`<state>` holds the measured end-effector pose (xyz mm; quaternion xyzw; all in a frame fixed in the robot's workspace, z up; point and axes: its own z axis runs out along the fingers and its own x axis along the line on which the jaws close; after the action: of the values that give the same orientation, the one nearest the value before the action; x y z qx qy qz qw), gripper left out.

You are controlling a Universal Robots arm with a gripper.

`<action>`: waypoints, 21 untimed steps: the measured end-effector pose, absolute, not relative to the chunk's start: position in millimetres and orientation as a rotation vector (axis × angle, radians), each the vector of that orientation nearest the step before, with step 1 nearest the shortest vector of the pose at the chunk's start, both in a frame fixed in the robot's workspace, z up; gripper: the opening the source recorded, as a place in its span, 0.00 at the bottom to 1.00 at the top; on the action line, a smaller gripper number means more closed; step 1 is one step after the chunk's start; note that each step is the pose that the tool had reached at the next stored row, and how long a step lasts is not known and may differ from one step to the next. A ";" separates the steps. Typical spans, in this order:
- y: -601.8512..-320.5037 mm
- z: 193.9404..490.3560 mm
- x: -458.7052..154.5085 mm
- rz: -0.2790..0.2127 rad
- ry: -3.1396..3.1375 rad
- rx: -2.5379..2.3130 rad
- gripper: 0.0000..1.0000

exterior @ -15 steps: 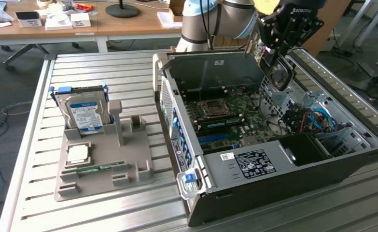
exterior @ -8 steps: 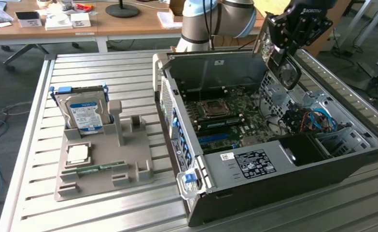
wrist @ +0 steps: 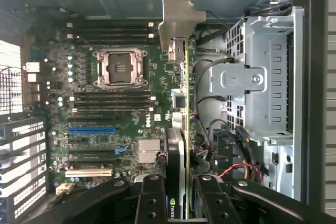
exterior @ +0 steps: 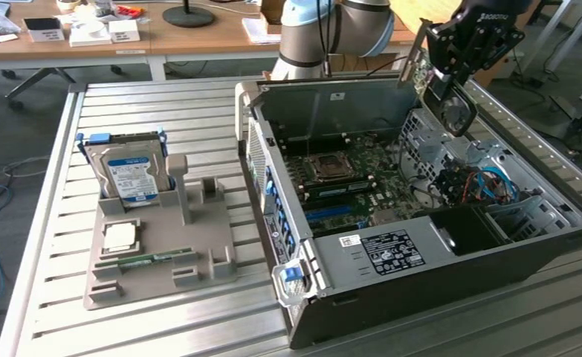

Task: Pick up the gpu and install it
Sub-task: 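Pick up the gpu and move the gpu toward the slot, then insert the gpu into the slot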

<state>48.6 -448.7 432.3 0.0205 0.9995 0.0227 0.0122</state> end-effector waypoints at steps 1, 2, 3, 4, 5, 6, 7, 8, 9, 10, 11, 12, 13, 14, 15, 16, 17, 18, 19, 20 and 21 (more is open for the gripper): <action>-448.6 432.3 49.2 0.071 3.116 0.064 0.27; -448.7 432.3 49.1 0.071 3.116 0.064 0.27; -448.7 432.3 49.1 0.071 3.116 0.064 0.27; -448.7 432.3 49.1 0.071 3.116 0.064 0.27; -448.7 432.3 49.1 0.071 3.116 0.064 0.27; -448.7 432.3 49.2 0.071 3.116 0.064 0.27; -448.7 432.3 49.1 0.071 3.116 0.064 0.27; -448.7 432.3 49.1 0.071 3.116 0.064 0.27; -448.7 432.3 49.1 0.071 3.116 0.064 0.27; -448.7 432.3 49.1 0.071 3.116 0.064 0.27; -448.7 432.3 49.1 0.071 3.116 0.064 0.27; -448.7 432.3 49.1 0.071 3.116 0.064 0.27; -448.7 432.3 49.1 0.071 3.116 0.064 0.27; -448.7 432.3 49.2 0.071 3.116 0.064 0.27; -448.7 432.3 49.2 0.071 3.116 0.062 0.27; -448.7 432.3 49.1 0.071 3.116 0.057 0.27; -448.7 432.3 49.1 0.071 3.116 0.047 0.27; -448.7 432.3 49.1 0.071 3.116 0.033 0.27; -448.7 432.3 49.1 0.071 3.117 0.017 0.27; -448.7 432.3 49.1 0.071 3.117 -0.002 0.27; -448.7 432.3 49.1 0.072 3.117 -0.023 0.27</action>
<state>49.1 -448.7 432.3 -0.0074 0.9996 0.0229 0.0116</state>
